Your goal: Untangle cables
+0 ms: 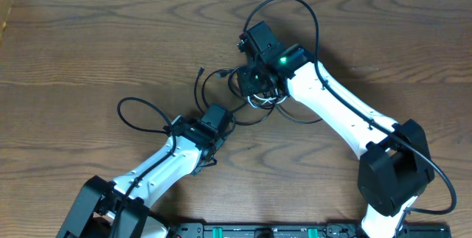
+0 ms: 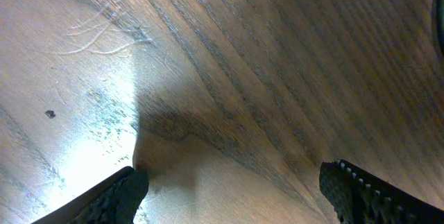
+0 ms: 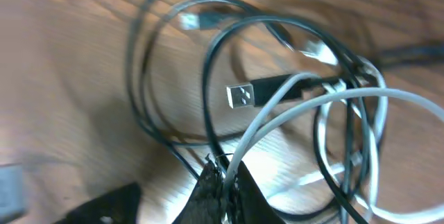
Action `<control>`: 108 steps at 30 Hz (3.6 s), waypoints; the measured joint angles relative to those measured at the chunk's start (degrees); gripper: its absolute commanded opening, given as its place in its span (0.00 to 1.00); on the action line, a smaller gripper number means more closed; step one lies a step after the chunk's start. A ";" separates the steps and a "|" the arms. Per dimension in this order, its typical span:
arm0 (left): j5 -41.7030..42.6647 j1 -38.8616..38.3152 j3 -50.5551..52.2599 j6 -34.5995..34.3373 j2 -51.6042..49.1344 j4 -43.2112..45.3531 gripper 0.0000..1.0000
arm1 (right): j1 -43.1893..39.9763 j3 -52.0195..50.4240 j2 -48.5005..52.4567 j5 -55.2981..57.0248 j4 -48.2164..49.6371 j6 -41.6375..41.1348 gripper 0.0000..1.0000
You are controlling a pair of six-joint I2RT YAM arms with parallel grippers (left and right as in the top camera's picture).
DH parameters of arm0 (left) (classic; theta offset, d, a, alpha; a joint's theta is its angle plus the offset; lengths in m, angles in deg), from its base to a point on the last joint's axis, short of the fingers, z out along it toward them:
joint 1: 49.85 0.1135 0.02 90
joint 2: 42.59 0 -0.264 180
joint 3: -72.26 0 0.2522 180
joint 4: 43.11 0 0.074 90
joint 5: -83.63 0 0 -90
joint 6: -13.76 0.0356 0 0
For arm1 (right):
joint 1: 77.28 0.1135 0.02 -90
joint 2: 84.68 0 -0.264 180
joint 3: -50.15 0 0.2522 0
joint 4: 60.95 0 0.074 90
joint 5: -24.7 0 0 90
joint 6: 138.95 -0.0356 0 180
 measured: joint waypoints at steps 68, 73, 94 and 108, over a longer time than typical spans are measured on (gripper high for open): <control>38.23 4.81 0.31 28.89 8.28 46.23 0.83 | -2.47 7.30 -24.22 7.15 -16.44 4.68 0.05; 41.40 4.81 0.31 40.57 13.81 43.10 0.82 | -2.47 7.30 -24.22 7.15 -16.39 4.61 0.08; 29.70 -9.20 0.33 60.28 14.23 30.99 0.83 | -2.47 7.30 -24.22 9.29 -20.90 1.75 0.37; 12.57 -11.72 0.33 61.09 9.84 28.46 0.81 | -2.47 7.30 -24.22 10.62 -24.57 -0.87 0.39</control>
